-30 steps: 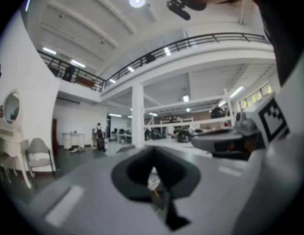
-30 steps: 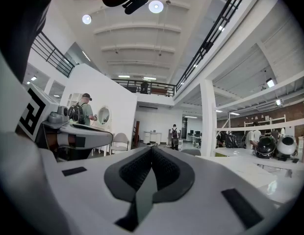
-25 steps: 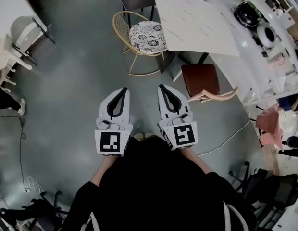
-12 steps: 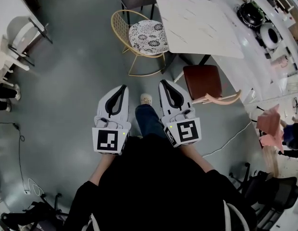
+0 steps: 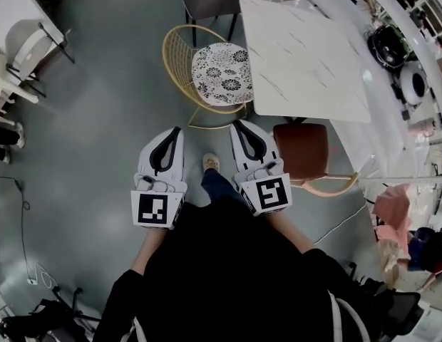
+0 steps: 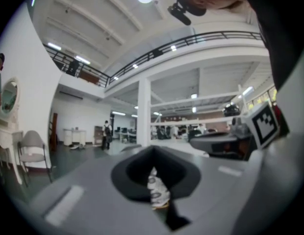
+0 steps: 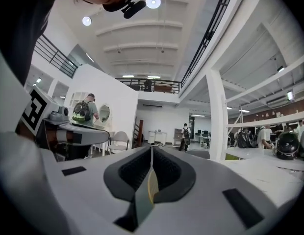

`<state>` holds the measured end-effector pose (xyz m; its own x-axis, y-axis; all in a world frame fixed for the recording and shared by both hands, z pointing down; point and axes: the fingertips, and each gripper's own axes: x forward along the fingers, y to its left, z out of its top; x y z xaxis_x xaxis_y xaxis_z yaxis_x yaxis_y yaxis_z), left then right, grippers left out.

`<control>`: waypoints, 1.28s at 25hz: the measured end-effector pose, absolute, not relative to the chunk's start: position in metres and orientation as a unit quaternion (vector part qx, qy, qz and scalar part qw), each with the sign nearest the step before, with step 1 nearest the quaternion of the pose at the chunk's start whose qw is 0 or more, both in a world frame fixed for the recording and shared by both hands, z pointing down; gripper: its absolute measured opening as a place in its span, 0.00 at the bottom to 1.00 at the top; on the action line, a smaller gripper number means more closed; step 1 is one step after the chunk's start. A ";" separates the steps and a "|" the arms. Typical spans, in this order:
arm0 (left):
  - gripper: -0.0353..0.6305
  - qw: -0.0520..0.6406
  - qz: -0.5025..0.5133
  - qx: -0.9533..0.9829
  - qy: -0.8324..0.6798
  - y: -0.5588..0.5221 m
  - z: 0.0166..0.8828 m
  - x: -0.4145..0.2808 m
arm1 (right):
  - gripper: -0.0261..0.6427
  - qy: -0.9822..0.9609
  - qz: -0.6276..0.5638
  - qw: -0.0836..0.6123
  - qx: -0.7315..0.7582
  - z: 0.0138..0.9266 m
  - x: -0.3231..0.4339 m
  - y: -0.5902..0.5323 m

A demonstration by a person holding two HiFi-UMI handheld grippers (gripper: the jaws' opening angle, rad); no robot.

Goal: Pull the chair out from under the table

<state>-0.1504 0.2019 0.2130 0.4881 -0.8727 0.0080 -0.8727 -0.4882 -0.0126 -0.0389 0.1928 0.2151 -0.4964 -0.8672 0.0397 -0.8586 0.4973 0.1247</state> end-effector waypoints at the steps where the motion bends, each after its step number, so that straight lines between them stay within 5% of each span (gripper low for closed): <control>1: 0.07 -0.002 -0.003 -0.859 0.512 0.188 0.214 -0.150 | 0.07 -0.868 -0.040 0.054 0.493 0.218 -0.038 0.179; 24: 0.08 -0.088 -0.058 -0.840 0.532 0.007 0.301 -0.144 | 0.08 -0.919 0.044 0.128 0.370 0.314 -0.050 -0.001; 28: 0.21 -0.113 -0.087 -0.838 0.527 -0.002 0.327 -0.148 | 0.08 -0.918 0.068 0.149 0.362 0.338 -0.053 -0.003; 32: 0.22 -0.139 -0.120 -0.839 0.513 -0.010 0.361 -0.156 | 0.09 -0.917 0.091 0.182 0.344 0.372 -0.061 -0.006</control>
